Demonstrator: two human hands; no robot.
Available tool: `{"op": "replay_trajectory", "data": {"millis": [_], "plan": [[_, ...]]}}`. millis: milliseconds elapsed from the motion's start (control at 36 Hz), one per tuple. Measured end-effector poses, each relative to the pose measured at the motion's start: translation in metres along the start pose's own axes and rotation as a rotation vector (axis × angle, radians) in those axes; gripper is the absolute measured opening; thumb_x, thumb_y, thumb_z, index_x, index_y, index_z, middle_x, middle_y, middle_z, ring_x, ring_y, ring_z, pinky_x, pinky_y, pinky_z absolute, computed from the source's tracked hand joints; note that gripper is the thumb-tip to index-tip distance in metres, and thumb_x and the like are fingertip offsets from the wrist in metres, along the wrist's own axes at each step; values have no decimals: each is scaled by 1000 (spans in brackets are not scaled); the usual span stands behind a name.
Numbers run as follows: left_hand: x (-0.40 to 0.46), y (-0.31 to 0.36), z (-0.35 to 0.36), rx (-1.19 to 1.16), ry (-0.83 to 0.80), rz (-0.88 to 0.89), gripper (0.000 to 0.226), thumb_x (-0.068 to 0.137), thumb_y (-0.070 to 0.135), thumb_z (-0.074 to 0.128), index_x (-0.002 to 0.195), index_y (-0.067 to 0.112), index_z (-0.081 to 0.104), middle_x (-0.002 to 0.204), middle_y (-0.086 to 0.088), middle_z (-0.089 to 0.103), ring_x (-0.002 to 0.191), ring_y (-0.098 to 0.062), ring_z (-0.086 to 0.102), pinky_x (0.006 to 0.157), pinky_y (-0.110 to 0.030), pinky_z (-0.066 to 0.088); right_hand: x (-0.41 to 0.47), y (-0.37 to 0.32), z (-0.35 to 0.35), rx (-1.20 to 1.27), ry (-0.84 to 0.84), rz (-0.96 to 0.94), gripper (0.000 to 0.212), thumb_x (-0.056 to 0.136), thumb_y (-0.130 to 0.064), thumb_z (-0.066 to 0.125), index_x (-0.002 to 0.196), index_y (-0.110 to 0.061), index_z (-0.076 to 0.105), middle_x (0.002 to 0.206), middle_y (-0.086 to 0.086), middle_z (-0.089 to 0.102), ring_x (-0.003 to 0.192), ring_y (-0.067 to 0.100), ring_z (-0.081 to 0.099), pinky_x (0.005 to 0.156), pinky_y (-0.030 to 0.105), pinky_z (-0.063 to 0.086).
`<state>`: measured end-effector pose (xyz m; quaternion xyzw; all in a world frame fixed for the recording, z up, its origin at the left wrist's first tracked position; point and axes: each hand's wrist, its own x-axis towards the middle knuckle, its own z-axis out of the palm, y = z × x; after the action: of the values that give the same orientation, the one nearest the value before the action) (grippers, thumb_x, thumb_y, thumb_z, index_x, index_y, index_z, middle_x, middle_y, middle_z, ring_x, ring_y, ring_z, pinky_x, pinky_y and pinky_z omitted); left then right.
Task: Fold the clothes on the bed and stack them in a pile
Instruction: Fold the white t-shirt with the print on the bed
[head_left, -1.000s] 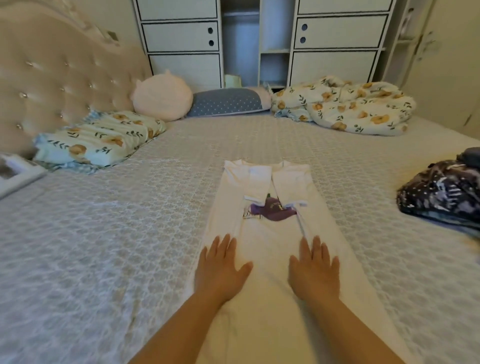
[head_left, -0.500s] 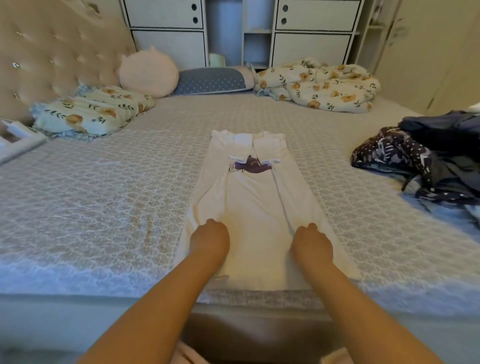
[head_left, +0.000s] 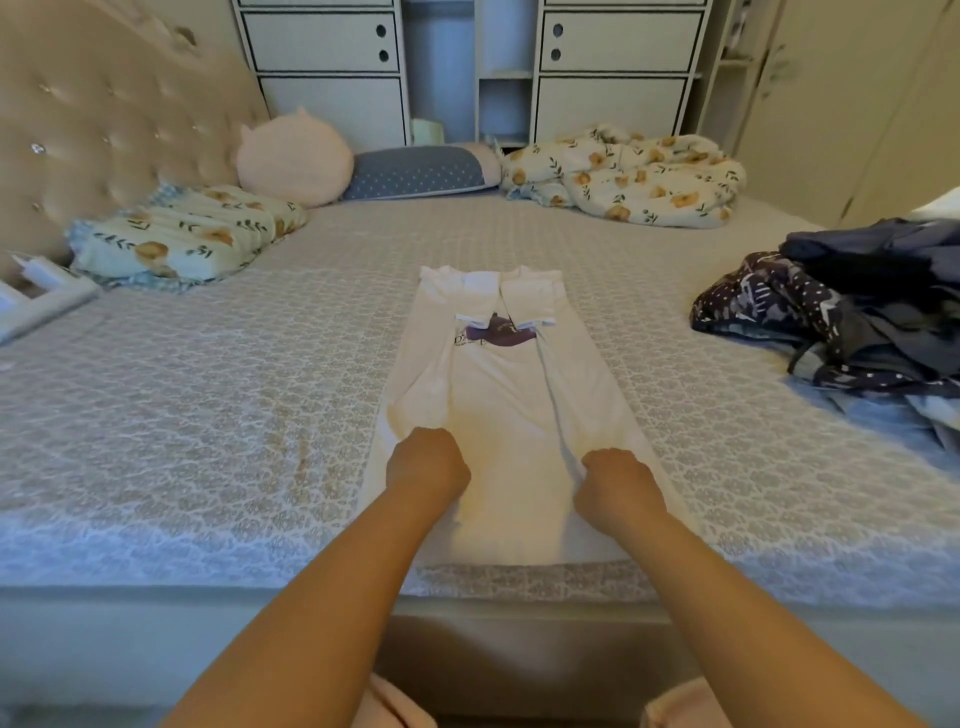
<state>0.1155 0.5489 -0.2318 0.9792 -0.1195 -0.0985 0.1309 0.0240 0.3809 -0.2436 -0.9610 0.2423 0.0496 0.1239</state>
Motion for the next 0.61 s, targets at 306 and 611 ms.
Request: {"op": "replay_trajectory", "data": {"millis": [306, 611], "plan": [[-15, -1, 29, 57, -51, 149, 42, 95, 42, 41, 120, 11, 55, 124, -9, 47, 107, -25, 50, 80, -31, 42, -12, 4, 16, 43, 103, -143, 23, 90, -23, 49, 104, -9, 61, 101, 6, 50, 92, 21, 48, 65, 25, 37], [-53, -63, 63, 309, 320, 616, 93, 61, 49, 82, 140, 18, 46, 137, -4, 52, 121, -25, 54, 98, -40, 43, -29, 50, 59, -150, 186, -497, 84, 88, -51, 56, 150, -6, 21, 158, 10, 17, 146, 26, 17, 118, 37, 9]]}}
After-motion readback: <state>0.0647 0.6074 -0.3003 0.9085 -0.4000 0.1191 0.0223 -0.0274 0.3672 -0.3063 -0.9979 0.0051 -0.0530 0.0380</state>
